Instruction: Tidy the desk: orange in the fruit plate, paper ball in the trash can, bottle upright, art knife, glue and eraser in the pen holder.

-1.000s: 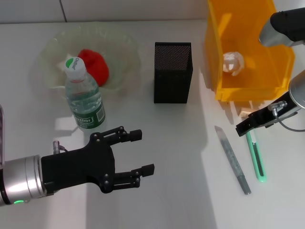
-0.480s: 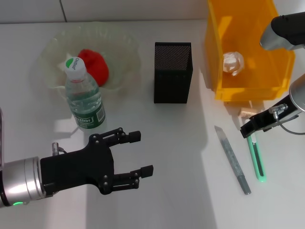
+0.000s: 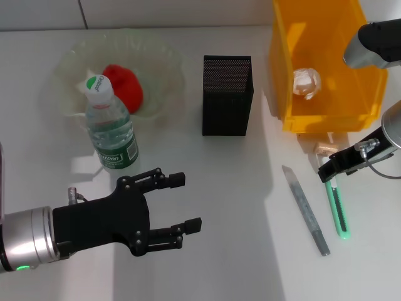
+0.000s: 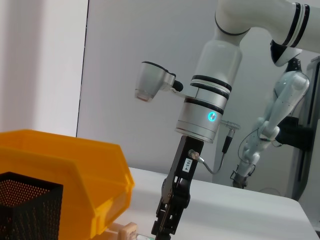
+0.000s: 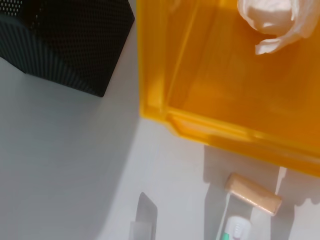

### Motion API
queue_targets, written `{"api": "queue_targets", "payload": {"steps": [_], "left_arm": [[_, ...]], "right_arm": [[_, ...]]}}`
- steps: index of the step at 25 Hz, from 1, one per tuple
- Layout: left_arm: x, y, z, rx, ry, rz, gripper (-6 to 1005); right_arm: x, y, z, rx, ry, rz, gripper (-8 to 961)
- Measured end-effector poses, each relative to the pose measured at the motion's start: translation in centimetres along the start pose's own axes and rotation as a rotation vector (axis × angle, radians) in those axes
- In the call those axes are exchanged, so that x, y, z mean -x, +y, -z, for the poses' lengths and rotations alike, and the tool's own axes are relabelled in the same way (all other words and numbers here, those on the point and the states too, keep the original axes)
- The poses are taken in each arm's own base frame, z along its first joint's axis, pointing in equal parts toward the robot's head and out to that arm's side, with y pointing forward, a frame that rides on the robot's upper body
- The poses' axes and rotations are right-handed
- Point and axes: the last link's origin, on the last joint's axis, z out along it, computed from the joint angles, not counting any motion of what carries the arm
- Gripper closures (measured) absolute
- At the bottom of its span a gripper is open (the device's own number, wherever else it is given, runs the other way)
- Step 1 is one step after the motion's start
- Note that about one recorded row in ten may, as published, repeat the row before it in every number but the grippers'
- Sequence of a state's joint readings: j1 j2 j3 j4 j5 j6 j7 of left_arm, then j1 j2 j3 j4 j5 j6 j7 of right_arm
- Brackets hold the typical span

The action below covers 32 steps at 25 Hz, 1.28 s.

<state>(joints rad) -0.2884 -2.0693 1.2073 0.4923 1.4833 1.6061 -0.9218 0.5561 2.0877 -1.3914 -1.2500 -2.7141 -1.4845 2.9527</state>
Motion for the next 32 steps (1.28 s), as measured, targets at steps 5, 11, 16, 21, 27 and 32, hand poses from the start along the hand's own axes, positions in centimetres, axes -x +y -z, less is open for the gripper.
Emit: {"api": "queue_targets", "payload": {"steps": [5, 11, 16, 21, 27, 32], "left_arm": [[-0.01, 0.01, 0.0, 0.0, 0.0, 0.0, 199], [-0.01, 0.01, 0.0, 0.001, 0.001, 0.0, 199], [-0.01, 0.02, 0.0, 0.001, 0.001, 0.0, 199], [-0.01, 0.02, 0.0, 0.001, 0.001, 0.0, 199], [-0.01, 0.02, 0.0, 0.001, 0.001, 0.0, 199], [-0.08, -0.05, -0.03, 0.001, 0.002, -0.002, 199]], "right_arm": [[-0.01, 0.02, -0.02, 0.003, -0.001, 0.001, 440], [-0.06, 0.02, -0.09, 0.003, 0.002, 0.003, 603], [-0.22, 0.0, -0.34, 0.004, 0.013, 0.003, 597], [-0.15, 0.17, -0.54, 0.002, 0.015, 0.012, 648], [-0.17, 0.33, -0.61, -0.003, 0.02, 0.024, 708], [-0.25, 0.21, -0.52, -0.005, 0.014, 0.024, 759]]}}
